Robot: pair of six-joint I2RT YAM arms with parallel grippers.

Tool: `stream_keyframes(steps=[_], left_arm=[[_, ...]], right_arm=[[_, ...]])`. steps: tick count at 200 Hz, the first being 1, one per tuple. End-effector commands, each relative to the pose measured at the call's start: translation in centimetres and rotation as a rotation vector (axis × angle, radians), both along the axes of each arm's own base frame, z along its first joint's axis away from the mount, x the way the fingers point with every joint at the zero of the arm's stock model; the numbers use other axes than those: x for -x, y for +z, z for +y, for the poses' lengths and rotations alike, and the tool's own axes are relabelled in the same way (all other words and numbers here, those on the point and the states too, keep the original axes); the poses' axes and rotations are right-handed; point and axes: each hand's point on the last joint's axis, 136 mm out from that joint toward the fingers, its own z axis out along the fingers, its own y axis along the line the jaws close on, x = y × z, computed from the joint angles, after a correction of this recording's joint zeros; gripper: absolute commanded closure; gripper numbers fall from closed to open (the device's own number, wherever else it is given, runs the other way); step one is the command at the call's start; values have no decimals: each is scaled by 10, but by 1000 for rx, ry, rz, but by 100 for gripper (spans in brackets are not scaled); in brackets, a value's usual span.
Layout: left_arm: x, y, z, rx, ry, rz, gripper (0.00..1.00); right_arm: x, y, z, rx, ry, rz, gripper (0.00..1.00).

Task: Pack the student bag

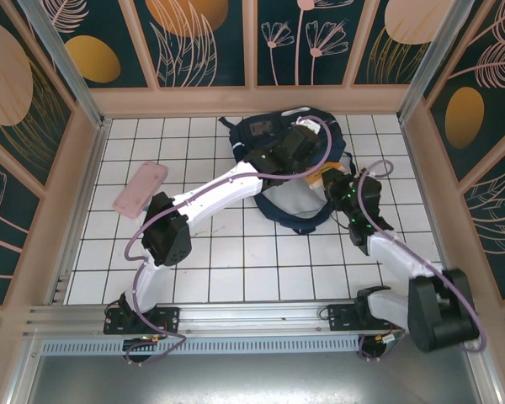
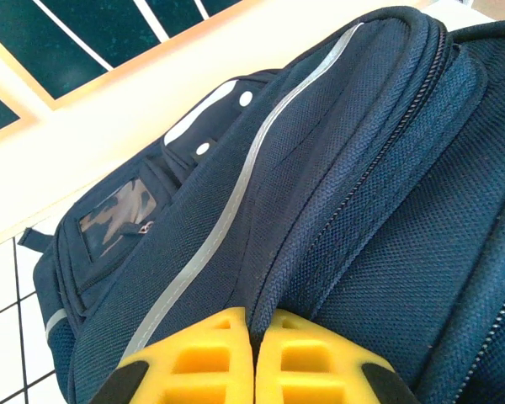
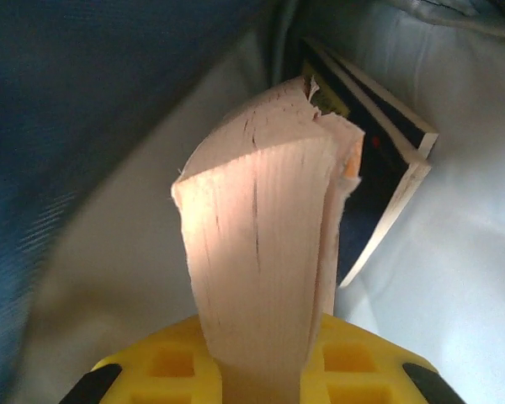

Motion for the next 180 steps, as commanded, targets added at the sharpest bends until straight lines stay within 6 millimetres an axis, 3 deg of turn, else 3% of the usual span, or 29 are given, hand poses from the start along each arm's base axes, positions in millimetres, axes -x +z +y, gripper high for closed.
stream_keyframes(steps=[1,64,102,112,125,149,180], left_arm=[[-5,88,2,214,47,-133,100],[-3,85,4,214,50,-117,100],[-3,83,6,207,57,-112,100],[-3,83,7,209,60,-111,100],[-2,82,6,219,60,-102,100],[-2,80,3,236,60,-82,100],[-3,79,5,231,72,-77,100]], right_arm=[[-32,42,6,-84,-56,-197,100],[-87,-7,24,-100,-127,-64,100],[-110,-10,56,-102,-5,-40,68],[-112,-14,62,-91,29,-5,56],[-113,-23,71,-103,79,74,50],[-103,-29,77,-116,121,152,38],[-78,-50,65,-56,123,305,22]])
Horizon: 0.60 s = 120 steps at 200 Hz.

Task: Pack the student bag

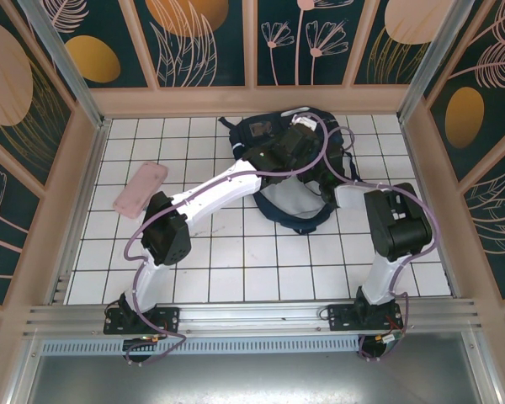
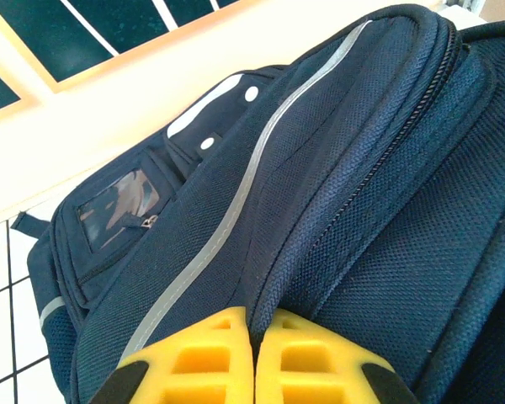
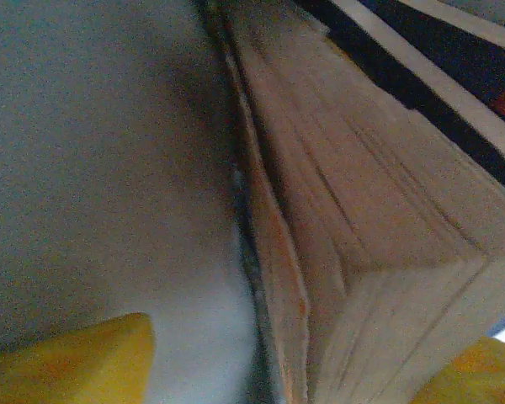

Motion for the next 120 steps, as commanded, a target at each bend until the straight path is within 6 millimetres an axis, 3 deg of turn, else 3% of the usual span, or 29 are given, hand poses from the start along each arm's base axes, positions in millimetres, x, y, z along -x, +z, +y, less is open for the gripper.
stream_keyframes(steps=[1,13,49,78,108,120], left_arm=[[-2,78,0,188,43,-110,100],[-1,79,0,187,42,-109,100],[-2,76,1,194,48,-100,100],[-4,72,1,200,45,-83,100],[2,56,-2,172,-1,-44,100],[8,49,-5,171,-42,-15,92]], right_arm=[[24,-6,-2,33,56,119,21],[36,-12,-10,50,57,157,14],[72,-6,-22,60,88,156,14],[105,-9,-30,108,121,178,22],[135,-10,-67,309,59,182,23],[148,-11,-85,388,21,197,24]])
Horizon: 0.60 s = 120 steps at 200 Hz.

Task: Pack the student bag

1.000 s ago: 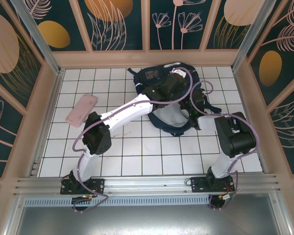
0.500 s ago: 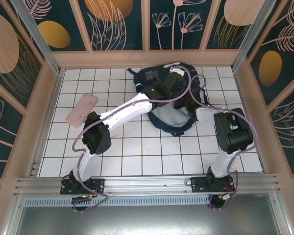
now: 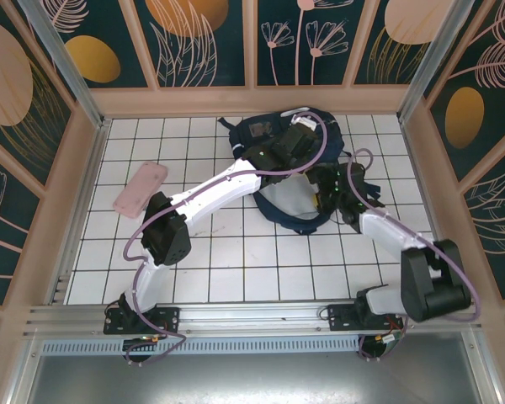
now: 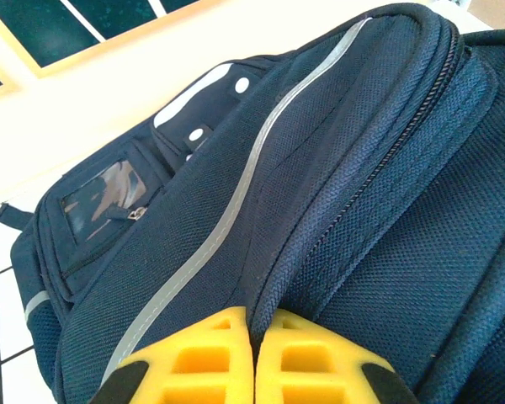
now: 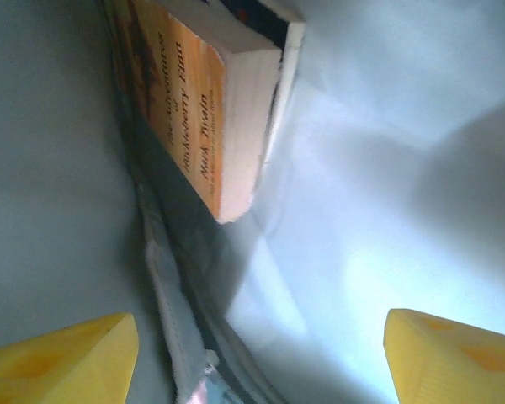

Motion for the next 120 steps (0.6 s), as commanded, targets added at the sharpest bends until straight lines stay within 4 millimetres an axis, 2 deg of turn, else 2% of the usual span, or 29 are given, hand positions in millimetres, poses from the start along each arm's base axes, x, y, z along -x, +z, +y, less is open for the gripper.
stream_keyframes(steps=[1,15,36,61,87,94,96,98,120], left_arm=[[4,51,-3,151,-27,-51,91],[15,43,-10,167,-98,2,78],[31,28,-9,198,-154,94,58],[38,13,20,232,-110,170,33],[39,-14,74,281,-33,239,21],[40,-18,89,297,-20,248,20],[40,-25,93,291,-15,260,19],[42,-20,98,302,-13,251,19],[55,-51,137,249,15,268,12]], right_arm=[[31,-14,-40,221,-44,45,24],[43,-10,-60,320,-85,54,24],[58,-2,-86,444,-130,58,24],[66,13,-94,510,-114,15,24],[54,32,-67,482,38,-88,27],[51,39,-51,454,116,-125,28],[51,40,-48,449,131,-129,29],[50,42,-45,448,143,-132,29],[43,51,-16,461,248,-142,30]])
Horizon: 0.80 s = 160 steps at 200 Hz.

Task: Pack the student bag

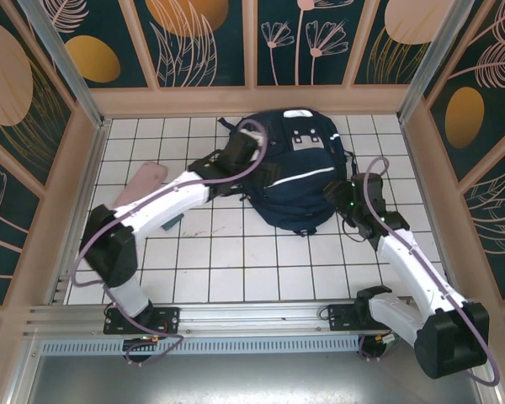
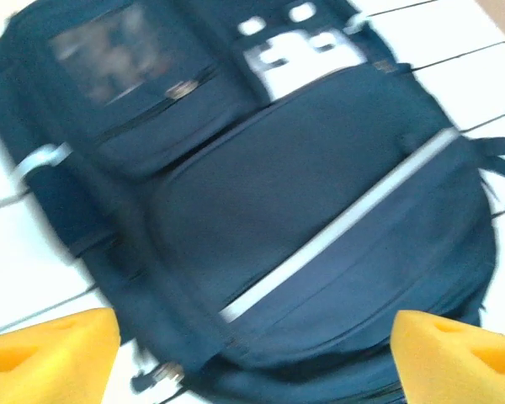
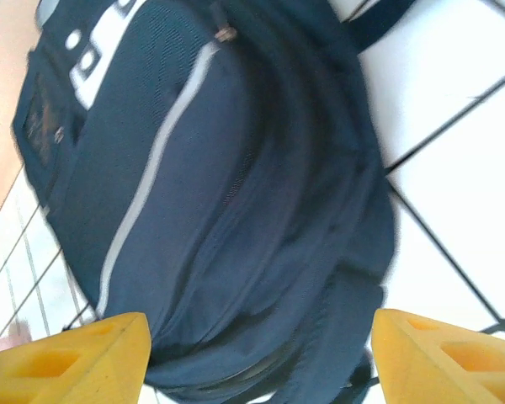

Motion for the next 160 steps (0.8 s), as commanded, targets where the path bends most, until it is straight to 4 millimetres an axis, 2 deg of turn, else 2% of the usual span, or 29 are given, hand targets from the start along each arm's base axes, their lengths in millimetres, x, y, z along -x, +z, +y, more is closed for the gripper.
stream_keyframes(steps=[1,35,59,81,87,91,108,123,139,160], left_arm=[[11,-11,22,36,-4,7,12],[28,-71,55,-17,-46,113,12],[33,-96,50,-29,-157,147,16],[28,-108,40,-66,-237,154,23],[24,-105,38,-72,-249,141,25],[23,-115,38,-92,-257,158,26],[15,-124,33,-139,-302,154,33],[6,-132,36,-202,-311,147,39],[-2,-136,41,-262,-316,129,51],[-1,-141,40,-295,-367,134,53]], right_arm=[[-8,23,39,19,191,-34,30],[-17,24,73,-34,246,-8,30],[-23,20,87,-91,271,10,30],[-27,18,96,-132,292,29,30],[-27,18,98,-139,293,32,30],[-28,18,99,-143,294,32,30],[-29,17,99,-148,291,37,30],[-28,16,99,-145,287,41,30],[-27,11,97,-140,281,52,30],[-26,5,95,-141,262,74,31]])
